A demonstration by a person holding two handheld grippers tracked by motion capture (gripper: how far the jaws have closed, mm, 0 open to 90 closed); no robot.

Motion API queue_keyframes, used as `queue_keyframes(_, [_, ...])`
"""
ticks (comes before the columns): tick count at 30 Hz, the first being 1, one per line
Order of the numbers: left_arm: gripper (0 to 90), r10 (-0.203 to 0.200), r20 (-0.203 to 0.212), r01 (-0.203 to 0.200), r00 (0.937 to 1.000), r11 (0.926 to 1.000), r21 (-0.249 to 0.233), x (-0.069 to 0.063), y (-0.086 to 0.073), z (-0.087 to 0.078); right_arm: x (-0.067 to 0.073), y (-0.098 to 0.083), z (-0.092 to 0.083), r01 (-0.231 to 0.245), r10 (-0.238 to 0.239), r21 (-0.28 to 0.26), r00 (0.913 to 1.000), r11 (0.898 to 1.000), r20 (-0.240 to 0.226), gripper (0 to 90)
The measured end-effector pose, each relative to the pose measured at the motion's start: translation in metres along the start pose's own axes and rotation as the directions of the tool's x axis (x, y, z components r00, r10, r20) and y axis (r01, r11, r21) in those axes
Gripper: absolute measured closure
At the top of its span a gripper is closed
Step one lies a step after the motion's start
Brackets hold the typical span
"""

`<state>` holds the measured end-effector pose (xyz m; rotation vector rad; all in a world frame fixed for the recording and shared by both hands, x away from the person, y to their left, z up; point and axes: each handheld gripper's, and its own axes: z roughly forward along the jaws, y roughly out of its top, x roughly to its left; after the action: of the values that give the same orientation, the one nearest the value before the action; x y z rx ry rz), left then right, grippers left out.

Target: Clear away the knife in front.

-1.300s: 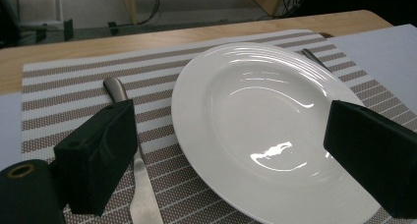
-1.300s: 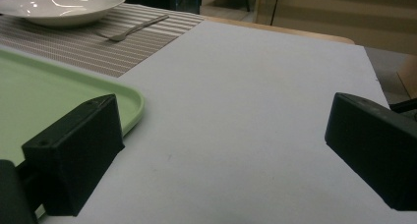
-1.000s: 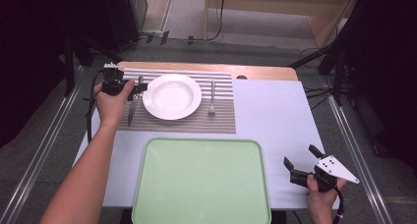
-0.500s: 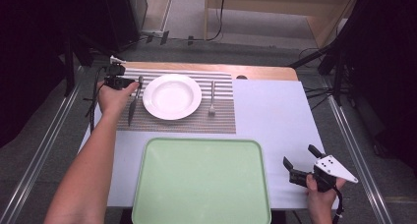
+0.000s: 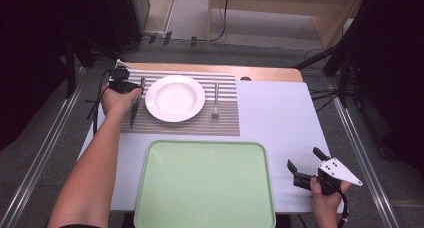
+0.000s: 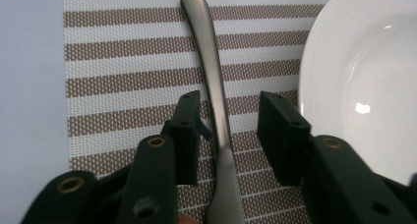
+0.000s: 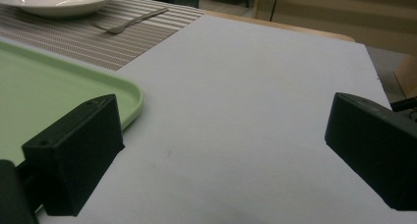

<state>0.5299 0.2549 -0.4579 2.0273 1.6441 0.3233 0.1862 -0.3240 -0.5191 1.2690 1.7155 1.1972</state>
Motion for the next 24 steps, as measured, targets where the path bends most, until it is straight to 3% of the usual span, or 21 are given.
queue_keyframes(6, [68.5, 0.042, -0.03, -0.041, 0.9987, 0.9986, 0.034, -0.003, -0.002, 0.007, 0.0, 0.0, 0.001, 0.009, -0.009, 0.002, 1.0, 1.0, 0.0, 0.1])
queue_keyframes(8, [74.3, 0.081, -0.059, -0.078, 0.9949, 0.9957, 0.049, -0.007, -0.003, 0.012, 0.0, 0.0, 0.001, 0.011, -0.011, 0.004, 0.9999, 1.0, -0.001, 0.1])
queue_keyframes(14, [74.6, 0.079, -0.072, -0.075, 0.9942, 0.9956, 0.056, -0.009, -0.005, 0.016, 0.0, 0.0, 0.001, 0.01, -0.01, 0.005, 0.9999, 1.0, 0.001, 0.1])
queue_keyframes(16, [76.2, 0.097, -0.083, -0.093, 0.9918, 0.994, 0.058, -0.009, -0.005, 0.016, 0.0, 0.0, 0.001, 0.017, -0.017, 0.007, 0.9999, 1.0, 0.003, 0.1])
queue_keyframes(19, [76.8, 0.082, -0.093, -0.074, 0.9924, 0.9938, 0.083, -0.01, -0.005, 0.015, 0.001, 0.0, 0.001, 0.012, -0.012, 0.009, 0.9999, 1.0, 0.004, 0.1])
queue_keyframes(24, [78.6, 0.112, -0.108, -0.1, 0.9878, 0.9888, 0.11, -0.013, -0.004, 0.015, 0.001, 0.0, 0.001, 0.022, -0.022, 0.01, 0.9998, 1.0, 0.005, 0.1])
